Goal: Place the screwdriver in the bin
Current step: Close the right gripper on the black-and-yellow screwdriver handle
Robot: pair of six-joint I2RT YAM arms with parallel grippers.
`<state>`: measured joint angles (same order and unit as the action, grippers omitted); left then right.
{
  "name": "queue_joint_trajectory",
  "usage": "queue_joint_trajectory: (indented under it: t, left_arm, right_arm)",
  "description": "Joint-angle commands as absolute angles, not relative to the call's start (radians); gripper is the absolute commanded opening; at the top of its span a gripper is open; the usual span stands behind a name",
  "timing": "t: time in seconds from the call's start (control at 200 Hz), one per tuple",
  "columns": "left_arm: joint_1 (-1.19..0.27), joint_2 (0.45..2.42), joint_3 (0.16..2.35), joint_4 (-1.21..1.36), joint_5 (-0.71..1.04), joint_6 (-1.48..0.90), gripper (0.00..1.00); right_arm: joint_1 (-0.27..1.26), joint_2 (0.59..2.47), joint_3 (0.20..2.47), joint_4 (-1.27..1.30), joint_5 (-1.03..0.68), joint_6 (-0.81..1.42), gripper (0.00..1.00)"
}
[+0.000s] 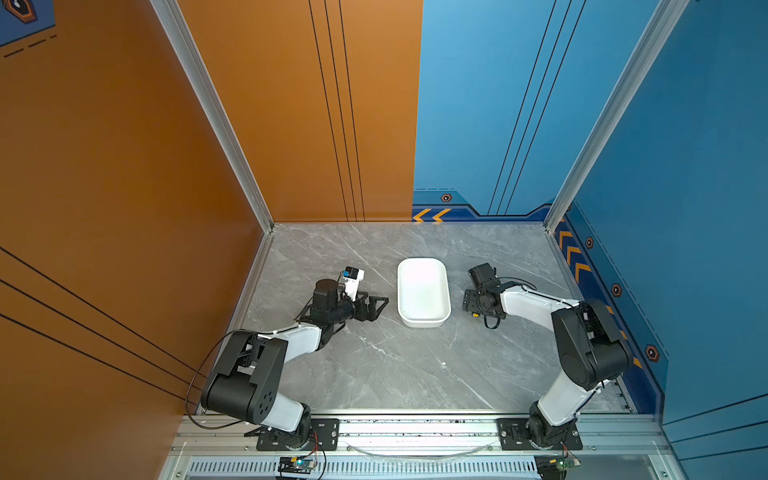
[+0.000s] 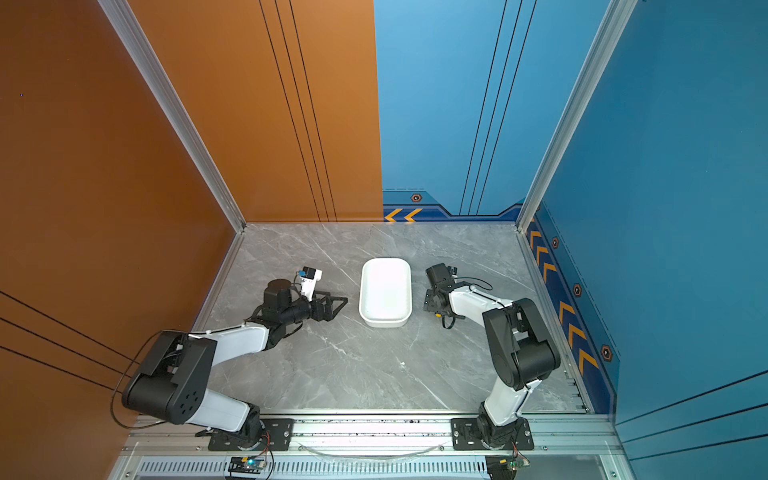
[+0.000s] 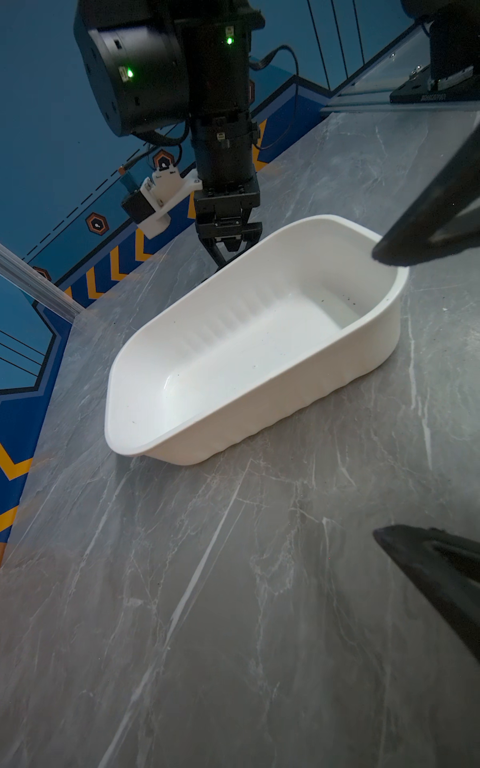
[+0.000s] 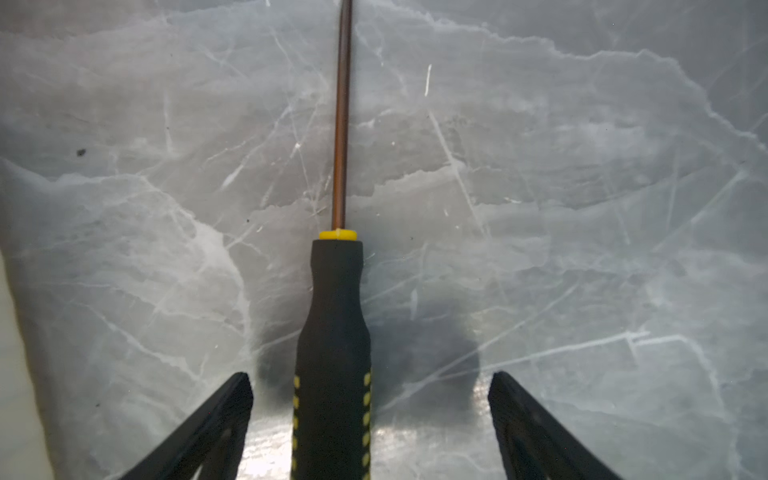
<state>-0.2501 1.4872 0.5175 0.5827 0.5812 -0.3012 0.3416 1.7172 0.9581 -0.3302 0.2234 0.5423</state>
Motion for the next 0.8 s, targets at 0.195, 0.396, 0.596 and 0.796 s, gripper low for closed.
queue_joint_trajectory:
  t: [0.195,0.396,0.596,0.796]
  left_arm:
    - [-0.255,1.468,0.494,0.592,0.598,-0.302,0.98]
    - [-0.256,1.452,0.478,0.592,0.600,-0.305,0.98]
    - [-0.236,1.408,0.455,0.580,0.598,-0.290,0.98]
    - [-0.217,1.382,0.449,0.563,0.602,-0.287,0.98]
  right_arm:
    - [0.369,1.753,0.965,-0.316,0.266,0.474,0.75]
    - [0.377,1.773,0.951,-0.289,0.274,0.458,0.63]
    - [0.375,1.777,0.943,-0.282,0.253,0.440,0.53]
    - [0.364,1.778,0.944,-0.276,0.213,0.426,0.46]
